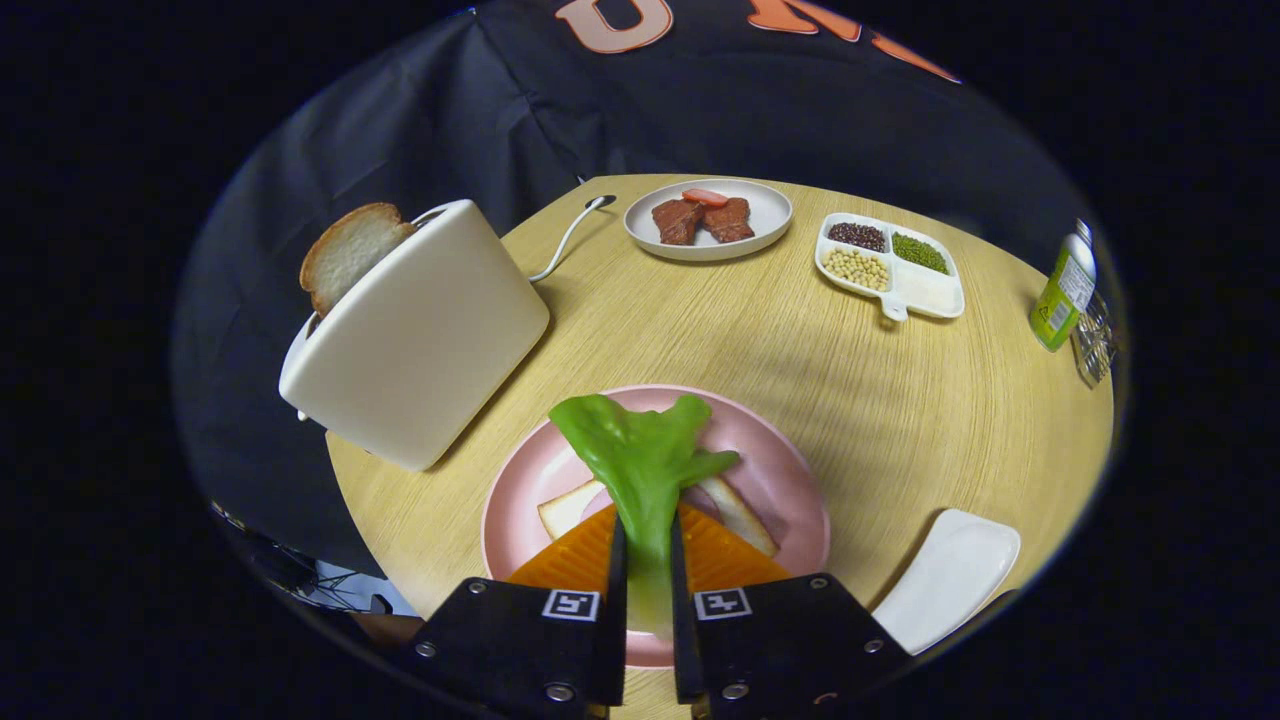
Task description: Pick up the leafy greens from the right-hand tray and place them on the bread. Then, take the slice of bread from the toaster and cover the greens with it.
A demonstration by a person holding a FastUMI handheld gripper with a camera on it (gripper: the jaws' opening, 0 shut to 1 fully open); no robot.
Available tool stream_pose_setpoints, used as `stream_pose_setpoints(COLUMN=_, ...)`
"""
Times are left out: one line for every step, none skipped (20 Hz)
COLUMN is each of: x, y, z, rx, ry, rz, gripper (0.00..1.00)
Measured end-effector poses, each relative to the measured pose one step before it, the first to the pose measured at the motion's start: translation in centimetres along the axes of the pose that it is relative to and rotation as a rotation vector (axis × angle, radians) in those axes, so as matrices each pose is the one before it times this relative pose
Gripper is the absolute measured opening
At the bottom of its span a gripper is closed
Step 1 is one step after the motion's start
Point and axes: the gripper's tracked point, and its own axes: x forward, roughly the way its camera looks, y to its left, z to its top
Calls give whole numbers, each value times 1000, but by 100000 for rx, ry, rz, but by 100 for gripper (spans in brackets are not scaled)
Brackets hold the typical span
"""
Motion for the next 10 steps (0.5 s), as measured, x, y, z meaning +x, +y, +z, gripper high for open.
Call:
stream_pose_setpoints(x=104, y=327, z=-125, rx=-676, ry=514, rz=397, gripper=22)
stream_pose_setpoints(x=5, y=221, z=-87, rx=-620, ry=429, rz=94, gripper=26)
stream_pose_setpoints(x=-137, y=312, z=-58, rx=-547, ry=312, rz=267, gripper=28)
stream_pose_setpoints(x=-64, y=123, z=32, rx=-683, ry=45, rz=-377, gripper=38)
stream_pose_setpoints(x=-164, y=32, z=152, rx=-912, ry=-456, rz=-893, gripper=44)
stream_pose_setpoints(x=23, y=13, z=186, rx=-943, ry=-384, rz=-866, gripper=54)
stream_pose_setpoints(x=-186, y=-36, z=117, rx=-539, ry=-224, rz=-1020, gripper=57)
stream_pose_setpoints(x=-157, y=-34, z=170, rx=-336, ry=-6, rz=-673, gripper=64)
stream_pose_setpoints(x=-127, y=97, z=185, rx=104, ry=-171, rz=-542, gripper=66)
stream_pose_setpoints(x=-127, y=146, z=162, rx=61, ry=62, rz=34, gripper=72)
